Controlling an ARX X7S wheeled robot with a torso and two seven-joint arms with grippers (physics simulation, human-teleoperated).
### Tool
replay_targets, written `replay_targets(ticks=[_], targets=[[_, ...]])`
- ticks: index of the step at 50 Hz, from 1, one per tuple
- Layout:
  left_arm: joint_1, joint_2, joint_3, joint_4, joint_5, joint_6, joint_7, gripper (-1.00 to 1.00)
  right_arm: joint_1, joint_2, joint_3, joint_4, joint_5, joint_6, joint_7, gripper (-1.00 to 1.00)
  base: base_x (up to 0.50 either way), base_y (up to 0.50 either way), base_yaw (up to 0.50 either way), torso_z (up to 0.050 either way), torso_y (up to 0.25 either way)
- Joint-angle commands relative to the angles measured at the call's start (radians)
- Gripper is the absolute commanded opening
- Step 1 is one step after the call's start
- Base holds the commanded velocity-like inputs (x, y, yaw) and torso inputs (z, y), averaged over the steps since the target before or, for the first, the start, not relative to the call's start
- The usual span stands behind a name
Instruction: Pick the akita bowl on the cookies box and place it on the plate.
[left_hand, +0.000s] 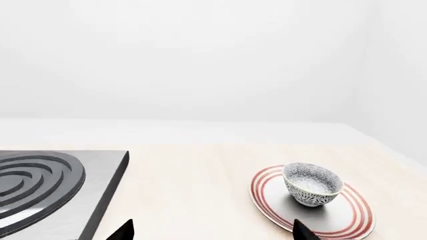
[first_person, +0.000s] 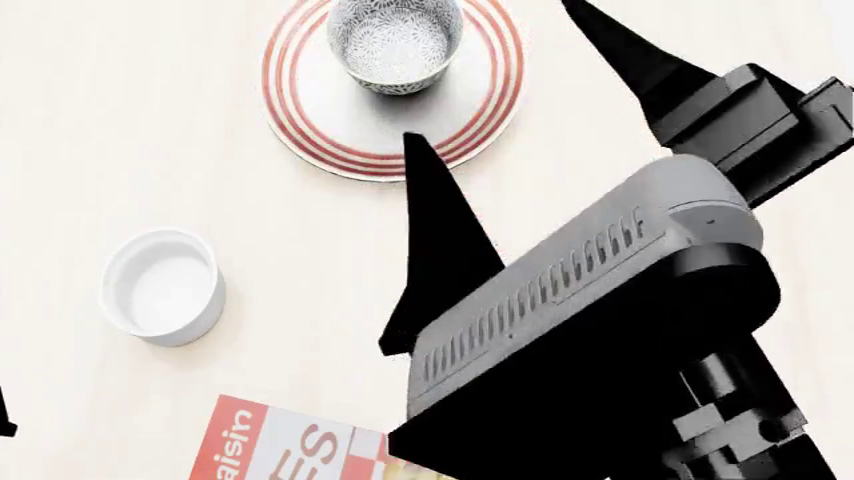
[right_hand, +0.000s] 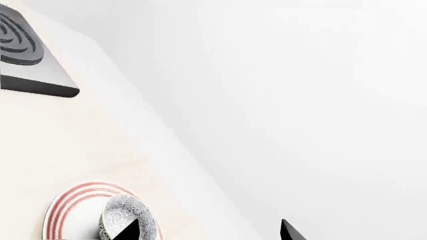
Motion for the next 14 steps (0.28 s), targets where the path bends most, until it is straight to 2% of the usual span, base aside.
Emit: replay_targets(ticks=[1,4,6,9,14], targets=[[0.078,0.009,-0.060,0.089,0.027,0.068,-0.016,1.00,0.051,0.293,-0.299,-0.170,-0.117,-0.367,0.333,1.00,0.00,0.00,0.00,0.000,0.000],[0.109,0.040,-0.089,0.114,0.071,0.125,-0.028,1.00,0.135,0.382,-0.492,-0.170,-0.207,-0.519,0.434,1.00,0.00,0.00,0.00,0.000,0.000],[0.119,0.051,-0.101,0.123,0.092,0.145,-0.036,1.00,0.181,0.411,-0.569,-0.170,-0.238,-0.559,0.463,1.00,0.00,0.00,0.00,0.000,0.000],[0.124,0.084,-0.136,0.134,0.104,0.181,-0.069,1.00,0.179,0.467,-0.639,-0.170,-0.313,-0.631,0.520,1.00,0.00,0.00,0.00,0.000,0.000],[0.134,0.180,-0.164,0.112,0.239,0.316,-0.100,1.00,0.113,0.479,-0.707,-0.170,-0.459,-0.688,0.627,1.00,0.00,0.00,0.00,0.000,0.000]])
